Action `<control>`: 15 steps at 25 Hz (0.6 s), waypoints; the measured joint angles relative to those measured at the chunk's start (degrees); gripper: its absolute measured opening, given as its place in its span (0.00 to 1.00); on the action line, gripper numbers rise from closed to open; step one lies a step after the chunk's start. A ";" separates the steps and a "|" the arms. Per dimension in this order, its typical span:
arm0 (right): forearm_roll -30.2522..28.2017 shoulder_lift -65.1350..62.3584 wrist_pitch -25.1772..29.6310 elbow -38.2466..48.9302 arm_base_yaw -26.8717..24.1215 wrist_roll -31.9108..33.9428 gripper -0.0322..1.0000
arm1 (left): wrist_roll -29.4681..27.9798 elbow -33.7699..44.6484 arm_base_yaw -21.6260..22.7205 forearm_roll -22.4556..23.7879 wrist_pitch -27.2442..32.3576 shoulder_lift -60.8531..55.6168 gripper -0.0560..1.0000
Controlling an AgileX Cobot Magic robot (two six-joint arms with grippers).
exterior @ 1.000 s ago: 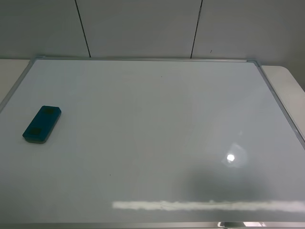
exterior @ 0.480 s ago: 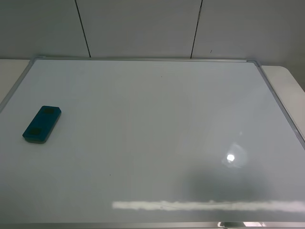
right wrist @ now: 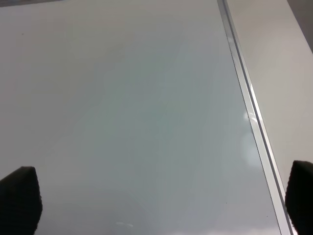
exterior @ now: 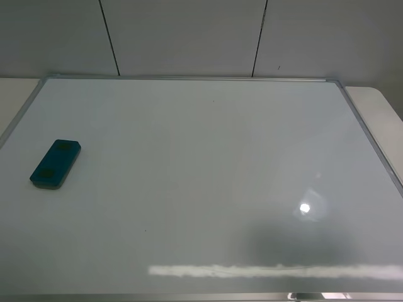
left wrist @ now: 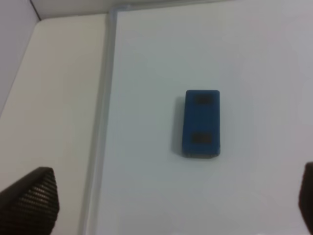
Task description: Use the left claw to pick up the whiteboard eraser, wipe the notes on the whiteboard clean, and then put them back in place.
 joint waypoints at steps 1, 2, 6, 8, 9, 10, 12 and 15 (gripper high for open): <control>0.00 0.00 0.00 0.00 0.00 0.00 0.99 | -0.32 0.78 0.00 0.00 0.88 -0.54 0.99; 0.00 0.00 0.00 0.00 0.00 0.00 0.99 | -0.32 0.78 0.00 0.00 0.88 -0.54 0.99; 0.00 0.00 0.00 0.00 0.00 0.00 0.99 | -0.65 6.02 0.00 0.11 2.68 -0.62 0.99; 0.00 0.00 0.00 0.00 0.00 0.00 0.99 | -0.95 6.24 0.00 0.16 2.02 -0.62 0.99; 0.00 0.00 0.00 0.00 0.00 0.00 0.99 | -1.44 6.29 0.00 0.16 1.45 -0.62 0.99; 0.00 0.00 0.00 0.00 0.00 0.00 0.99 | -2.24 6.36 0.00 0.10 0.70 -0.62 0.99; 0.00 0.00 0.00 0.00 0.00 0.00 0.99 | -4.04 6.70 0.00 0.04 -1.06 -0.62 0.99; 0.00 0.00 0.00 0.00 0.00 0.00 0.99 | -5.07 8.07 0.23 0.09 -3.84 -0.62 0.99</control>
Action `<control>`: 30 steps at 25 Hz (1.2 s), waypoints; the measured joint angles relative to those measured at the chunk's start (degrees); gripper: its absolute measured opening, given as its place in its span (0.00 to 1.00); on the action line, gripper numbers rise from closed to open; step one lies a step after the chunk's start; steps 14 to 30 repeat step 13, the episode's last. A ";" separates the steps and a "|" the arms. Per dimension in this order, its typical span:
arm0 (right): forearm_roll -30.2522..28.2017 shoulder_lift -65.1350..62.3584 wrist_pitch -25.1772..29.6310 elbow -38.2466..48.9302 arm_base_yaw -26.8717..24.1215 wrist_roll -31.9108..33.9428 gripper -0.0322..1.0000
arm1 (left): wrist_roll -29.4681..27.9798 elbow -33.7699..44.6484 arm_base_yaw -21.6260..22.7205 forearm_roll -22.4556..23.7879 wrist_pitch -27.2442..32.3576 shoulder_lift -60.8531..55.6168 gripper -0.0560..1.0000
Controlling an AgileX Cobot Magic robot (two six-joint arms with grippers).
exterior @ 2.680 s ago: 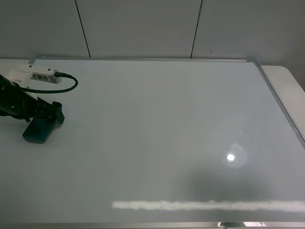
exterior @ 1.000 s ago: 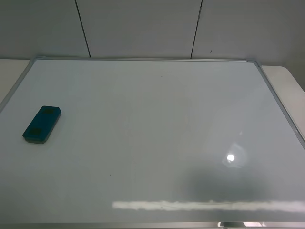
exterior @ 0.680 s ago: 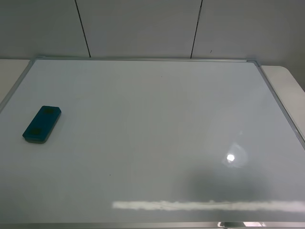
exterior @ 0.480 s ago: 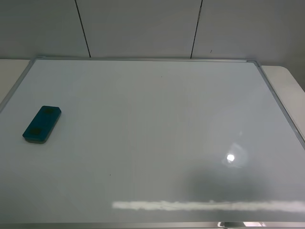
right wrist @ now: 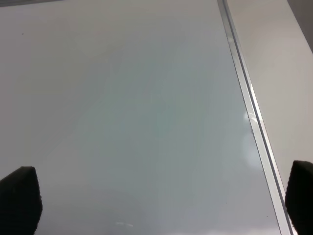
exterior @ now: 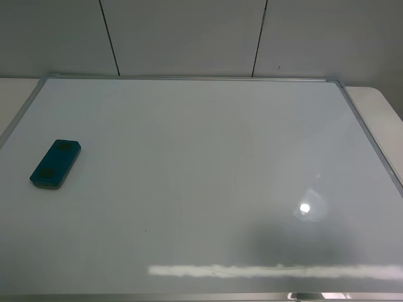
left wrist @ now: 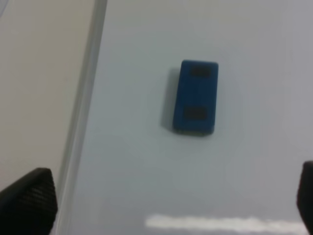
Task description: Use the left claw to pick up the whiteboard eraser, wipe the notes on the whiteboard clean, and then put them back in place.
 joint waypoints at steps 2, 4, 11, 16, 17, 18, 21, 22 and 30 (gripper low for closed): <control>0.00 0.00 0.00 0.00 0.00 0.00 0.99 | -0.14 0.78 1.09 -0.06 -1.10 0.00 0.99; 0.00 0.00 0.00 0.00 0.00 0.00 0.99 | -0.16 0.78 2.38 -0.06 -1.38 0.00 0.99; 0.00 0.00 0.00 0.00 0.00 0.00 0.99 | -0.21 0.78 2.92 -0.06 -1.56 0.00 0.99; 0.00 0.00 0.00 0.00 0.00 0.00 0.99 | -0.23 0.78 2.97 -0.06 -1.56 0.00 0.99; 0.00 0.00 0.00 0.00 0.00 0.00 0.99 | -0.23 0.78 2.97 -0.06 -1.56 0.00 0.99; 0.00 0.00 0.00 0.00 0.00 0.00 0.99 | -0.23 0.78 2.97 -0.06 -1.56 0.00 0.99; 0.00 0.00 0.00 0.00 0.00 0.00 0.99 | -0.23 0.78 2.97 -0.06 -1.56 0.00 0.99; 0.00 0.00 0.00 0.00 0.00 0.00 0.99 | -0.23 0.78 2.97 -0.06 -1.56 0.00 0.99; 0.00 0.00 0.00 0.00 0.00 0.00 0.99 | -0.23 0.78 2.97 -0.06 -1.56 0.00 0.99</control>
